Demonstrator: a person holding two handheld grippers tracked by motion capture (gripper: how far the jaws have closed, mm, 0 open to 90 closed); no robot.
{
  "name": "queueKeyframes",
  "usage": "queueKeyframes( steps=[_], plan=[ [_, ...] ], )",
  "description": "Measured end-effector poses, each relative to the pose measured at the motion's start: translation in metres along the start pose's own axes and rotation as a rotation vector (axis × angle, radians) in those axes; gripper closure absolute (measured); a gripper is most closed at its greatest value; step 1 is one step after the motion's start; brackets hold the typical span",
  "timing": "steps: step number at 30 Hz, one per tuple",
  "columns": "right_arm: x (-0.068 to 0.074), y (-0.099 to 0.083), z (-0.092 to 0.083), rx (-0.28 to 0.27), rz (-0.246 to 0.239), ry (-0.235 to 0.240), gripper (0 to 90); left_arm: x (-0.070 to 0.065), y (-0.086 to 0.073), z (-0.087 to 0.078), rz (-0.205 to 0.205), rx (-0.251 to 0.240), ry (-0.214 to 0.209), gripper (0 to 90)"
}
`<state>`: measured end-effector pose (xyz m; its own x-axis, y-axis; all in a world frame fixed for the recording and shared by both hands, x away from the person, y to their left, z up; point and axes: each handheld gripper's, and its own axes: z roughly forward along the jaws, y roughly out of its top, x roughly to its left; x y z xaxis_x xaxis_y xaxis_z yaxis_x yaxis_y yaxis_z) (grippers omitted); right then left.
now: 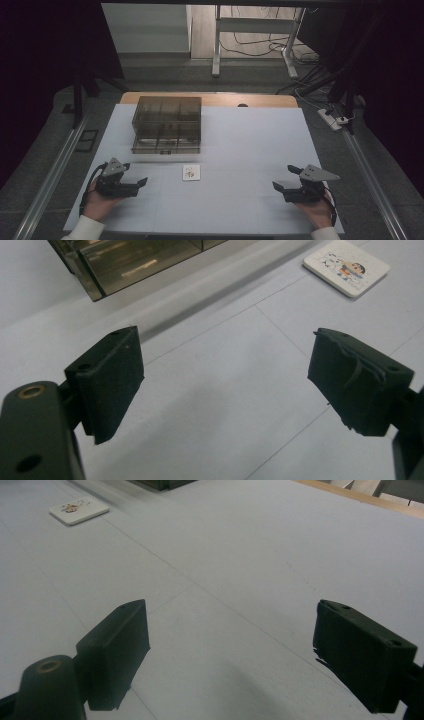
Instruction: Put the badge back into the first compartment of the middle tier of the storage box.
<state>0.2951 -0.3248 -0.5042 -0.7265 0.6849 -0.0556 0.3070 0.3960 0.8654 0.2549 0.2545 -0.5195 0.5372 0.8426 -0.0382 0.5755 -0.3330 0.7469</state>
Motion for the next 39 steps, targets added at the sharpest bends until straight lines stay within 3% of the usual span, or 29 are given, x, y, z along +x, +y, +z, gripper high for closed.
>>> queueKeyframes(
  steps=[24, 39],
  plan=[
    [0.002, 0.003, 0.005, 0.004, -0.007, 0.009, 14.7, -0.003, 0.000, -0.001, 0.008, -0.001, -0.013, 14.5],
    [0.003, 0.002, 0.006, 0.013, -0.011, 0.007, 14.9, -0.002, 0.012, 0.001, 0.022, 0.001, -0.025, 14.4]
  ],
)
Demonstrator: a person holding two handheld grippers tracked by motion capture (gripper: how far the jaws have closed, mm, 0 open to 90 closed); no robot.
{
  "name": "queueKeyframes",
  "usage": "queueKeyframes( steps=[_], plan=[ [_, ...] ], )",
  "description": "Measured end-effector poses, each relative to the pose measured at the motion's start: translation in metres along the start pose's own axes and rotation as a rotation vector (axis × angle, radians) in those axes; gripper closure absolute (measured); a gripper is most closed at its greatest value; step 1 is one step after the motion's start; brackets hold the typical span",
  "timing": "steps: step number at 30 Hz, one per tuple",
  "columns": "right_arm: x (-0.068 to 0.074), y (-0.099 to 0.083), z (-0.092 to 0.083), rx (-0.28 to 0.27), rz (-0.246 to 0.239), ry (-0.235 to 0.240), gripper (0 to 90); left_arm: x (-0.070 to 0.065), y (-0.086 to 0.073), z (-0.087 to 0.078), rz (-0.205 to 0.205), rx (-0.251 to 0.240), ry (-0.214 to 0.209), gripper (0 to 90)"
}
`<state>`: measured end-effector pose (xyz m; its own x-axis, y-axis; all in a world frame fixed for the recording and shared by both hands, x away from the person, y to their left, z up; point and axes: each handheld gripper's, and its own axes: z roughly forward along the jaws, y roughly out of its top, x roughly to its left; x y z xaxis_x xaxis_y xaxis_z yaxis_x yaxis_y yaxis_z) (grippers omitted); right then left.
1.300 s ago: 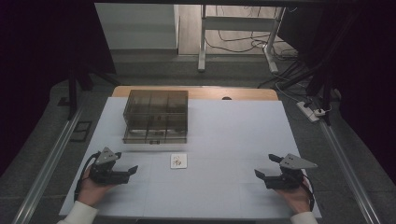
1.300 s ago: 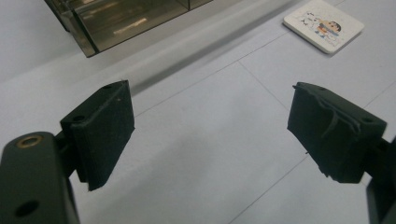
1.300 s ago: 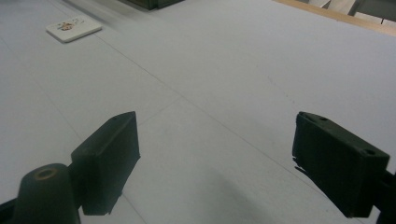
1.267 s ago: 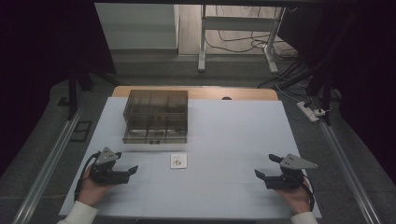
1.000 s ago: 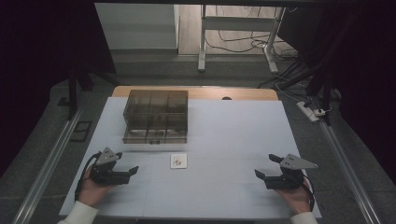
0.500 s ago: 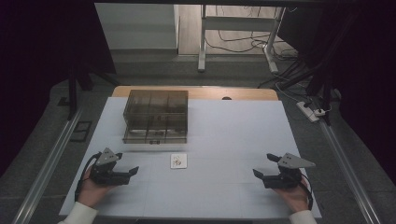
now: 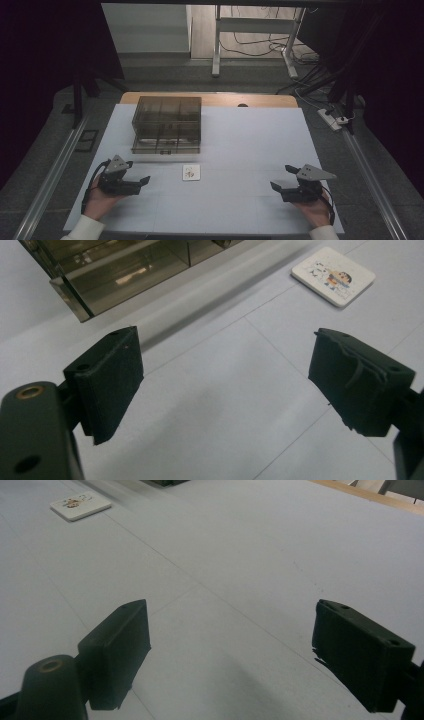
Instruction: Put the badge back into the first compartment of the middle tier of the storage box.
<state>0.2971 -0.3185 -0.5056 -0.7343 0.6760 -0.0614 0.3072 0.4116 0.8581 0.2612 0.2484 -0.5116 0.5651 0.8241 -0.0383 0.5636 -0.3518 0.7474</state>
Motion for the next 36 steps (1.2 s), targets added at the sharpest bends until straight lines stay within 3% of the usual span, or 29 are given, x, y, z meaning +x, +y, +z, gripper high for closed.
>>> queueKeyframes(
  steps=[24, 36],
  plan=[
    [0.002, 0.001, 0.003, 0.005, -0.006, 0.010, 15.3, -0.010, 0.028, 0.006, 0.051, -0.011, -0.035, 14.3],
    [0.003, 0.001, 0.005, 0.006, -0.008, 0.011, 15.3, -0.022, 0.047, 0.017, 0.107, 0.014, -0.079, 14.3]
  ],
)
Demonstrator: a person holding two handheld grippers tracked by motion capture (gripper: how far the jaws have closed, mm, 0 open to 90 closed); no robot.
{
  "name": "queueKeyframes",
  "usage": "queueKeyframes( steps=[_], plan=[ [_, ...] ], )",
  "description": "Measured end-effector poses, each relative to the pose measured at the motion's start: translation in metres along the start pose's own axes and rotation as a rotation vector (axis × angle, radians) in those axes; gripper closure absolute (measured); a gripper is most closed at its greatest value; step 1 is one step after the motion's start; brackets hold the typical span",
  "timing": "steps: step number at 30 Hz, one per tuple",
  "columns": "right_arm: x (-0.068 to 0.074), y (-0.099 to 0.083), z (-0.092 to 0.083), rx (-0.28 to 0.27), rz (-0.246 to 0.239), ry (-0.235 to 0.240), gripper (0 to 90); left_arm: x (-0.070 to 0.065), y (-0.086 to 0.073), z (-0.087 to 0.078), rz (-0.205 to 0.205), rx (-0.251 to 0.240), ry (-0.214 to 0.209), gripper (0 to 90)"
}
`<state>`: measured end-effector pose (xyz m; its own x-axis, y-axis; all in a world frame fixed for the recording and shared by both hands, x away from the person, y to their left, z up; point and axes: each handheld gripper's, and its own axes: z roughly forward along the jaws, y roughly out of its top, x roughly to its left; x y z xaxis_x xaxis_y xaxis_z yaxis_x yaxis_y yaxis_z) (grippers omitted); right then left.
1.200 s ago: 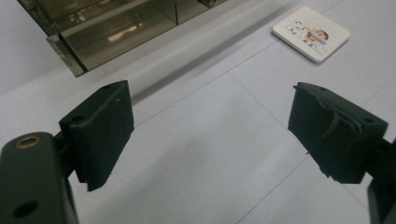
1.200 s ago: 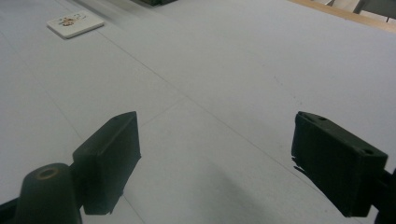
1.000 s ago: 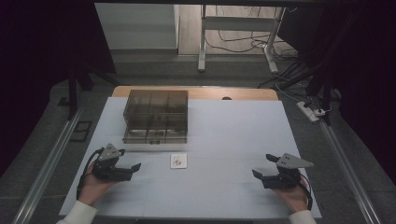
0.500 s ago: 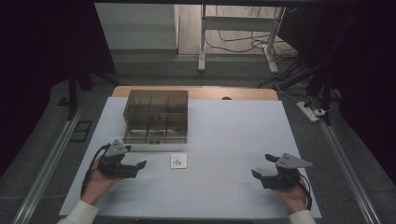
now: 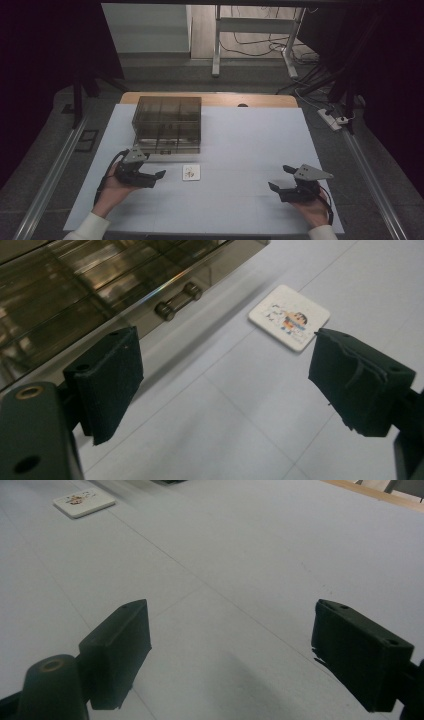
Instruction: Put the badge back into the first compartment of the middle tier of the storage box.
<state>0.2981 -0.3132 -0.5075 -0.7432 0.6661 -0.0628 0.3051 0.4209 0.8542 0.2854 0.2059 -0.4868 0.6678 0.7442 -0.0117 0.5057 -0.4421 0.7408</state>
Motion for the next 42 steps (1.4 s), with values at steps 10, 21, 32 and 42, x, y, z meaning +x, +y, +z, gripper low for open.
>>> queueKeyframes(
  steps=[10, 21, 32, 42],
  plan=[
    [0.001, 0.000, 0.000, -0.002, -0.002, 0.005, 15.3, -0.011, 0.018, 0.010, 0.041, 0.008, -0.042, 14.2],
    [0.001, 0.001, -0.001, -0.006, -0.005, -0.003, 15.3, -0.017, 0.032, 0.022, 0.067, 0.038, -0.082, 13.9],
    [0.002, 0.001, -0.003, -0.005, -0.010, 0.002, 15.4, -0.025, 0.056, 0.036, 0.128, 0.071, -0.129, 12.8],
    [0.003, 0.001, -0.001, 0.002, -0.004, 0.000, 15.4, -0.025, 0.076, 0.048, 0.155, 0.074, -0.195, 13.0]
  ],
)
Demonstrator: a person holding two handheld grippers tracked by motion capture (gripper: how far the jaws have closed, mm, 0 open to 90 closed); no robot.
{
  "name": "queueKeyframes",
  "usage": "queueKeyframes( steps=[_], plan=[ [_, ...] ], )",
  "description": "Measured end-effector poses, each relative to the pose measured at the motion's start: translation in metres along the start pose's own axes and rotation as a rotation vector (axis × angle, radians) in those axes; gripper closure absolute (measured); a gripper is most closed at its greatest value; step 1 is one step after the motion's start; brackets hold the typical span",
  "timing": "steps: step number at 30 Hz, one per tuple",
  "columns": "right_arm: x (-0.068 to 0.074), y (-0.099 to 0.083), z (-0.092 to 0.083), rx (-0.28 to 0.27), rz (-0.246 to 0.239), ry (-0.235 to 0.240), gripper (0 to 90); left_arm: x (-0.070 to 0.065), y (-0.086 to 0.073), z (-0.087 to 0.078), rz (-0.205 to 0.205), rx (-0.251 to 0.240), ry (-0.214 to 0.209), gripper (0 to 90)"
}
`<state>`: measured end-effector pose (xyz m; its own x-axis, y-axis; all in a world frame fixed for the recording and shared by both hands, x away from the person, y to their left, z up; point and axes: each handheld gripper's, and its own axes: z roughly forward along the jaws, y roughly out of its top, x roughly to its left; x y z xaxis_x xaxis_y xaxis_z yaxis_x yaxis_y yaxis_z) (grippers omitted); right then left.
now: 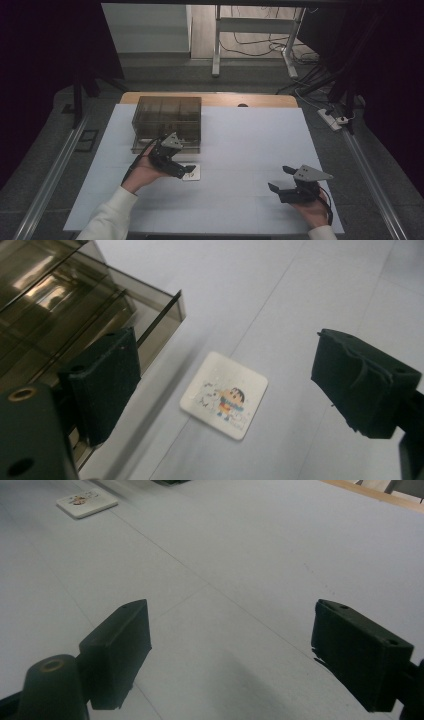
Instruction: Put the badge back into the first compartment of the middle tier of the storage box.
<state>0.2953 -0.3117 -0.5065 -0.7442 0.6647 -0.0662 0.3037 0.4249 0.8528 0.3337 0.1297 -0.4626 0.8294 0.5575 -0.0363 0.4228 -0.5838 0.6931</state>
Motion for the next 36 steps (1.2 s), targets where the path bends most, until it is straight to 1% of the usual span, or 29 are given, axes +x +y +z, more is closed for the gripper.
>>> queueKeyframes(
  steps=[4, 5, 6, 7, 8, 11, 13, 16, 18, 26, 28, 32, 34, 36],
  plan=[
    [0.001, 0.000, -0.001, 0.002, 0.000, -0.007, 15.4, -0.001, 0.001, 0.010, 0.033, 0.034, -0.026, 13.0],
    [0.000, 0.000, -0.001, -0.001, 0.006, -0.003, 15.4, -0.001, 0.001, 0.016, 0.056, 0.064, -0.036, 13.0],
    [0.000, 0.000, -0.002, -0.006, 0.011, -0.005, 15.4, -0.001, 0.001, 0.016, 0.056, 0.064, -0.036, 13.0],
    [0.000, 0.000, -0.002, -0.005, 0.014, -0.005, 15.4, -0.002, 0.000, 0.021, 0.069, 0.080, -0.047, 12.9],
    [0.000, 0.000, -0.002, -0.005, 0.015, -0.004, 15.5, -0.002, 0.000, 0.021, 0.069, 0.080, -0.047, 12.8],
    [0.001, 0.000, -0.002, 0.000, 0.014, -0.010, 15.4, -0.004, -0.001, 0.027, 0.089, 0.112, -0.055, 12.2],
    [0.002, 0.000, -0.002, 0.004, 0.013, -0.011, 15.5, -0.005, -0.002, 0.030, 0.096, 0.120, -0.062, 12.2],
    [0.002, 0.001, -0.002, 0.001, 0.011, -0.010, 15.4, -0.007, -0.002, 0.033, 0.101, 0.128, -0.071, 12.2],
    [0.003, 0.001, -0.001, 0.004, 0.009, -0.008, 15.4, -0.007, -0.002, 0.035, 0.102, 0.134, -0.064, 12.2],
    [0.002, 0.000, 0.001, 0.004, 0.002, 0.004, 15.4, -0.004, -0.004, 0.047, 0.089, 0.171, -0.057, 12.2],
    [0.002, 0.000, 0.001, 0.004, 0.001, 0.004, 15.4, -0.004, -0.005, 0.050, 0.086, 0.181, -0.062, 12.2],
    [0.002, 0.000, 0.001, 0.006, -0.003, 0.004, 15.4, -0.004, -0.006, 0.056, 0.094, 0.201, -0.064, 12.2],
    [0.002, 0.000, 0.001, 0.005, -0.002, 0.004, 15.4, -0.003, -0.006, 0.059, 0.090, 0.205, -0.061, 12.3],
    [0.002, 0.000, 0.001, 0.007, -0.003, 0.003, 15.4, -0.002, -0.006, 0.062, 0.091, 0.217, -0.067, 12.2]
  ],
)
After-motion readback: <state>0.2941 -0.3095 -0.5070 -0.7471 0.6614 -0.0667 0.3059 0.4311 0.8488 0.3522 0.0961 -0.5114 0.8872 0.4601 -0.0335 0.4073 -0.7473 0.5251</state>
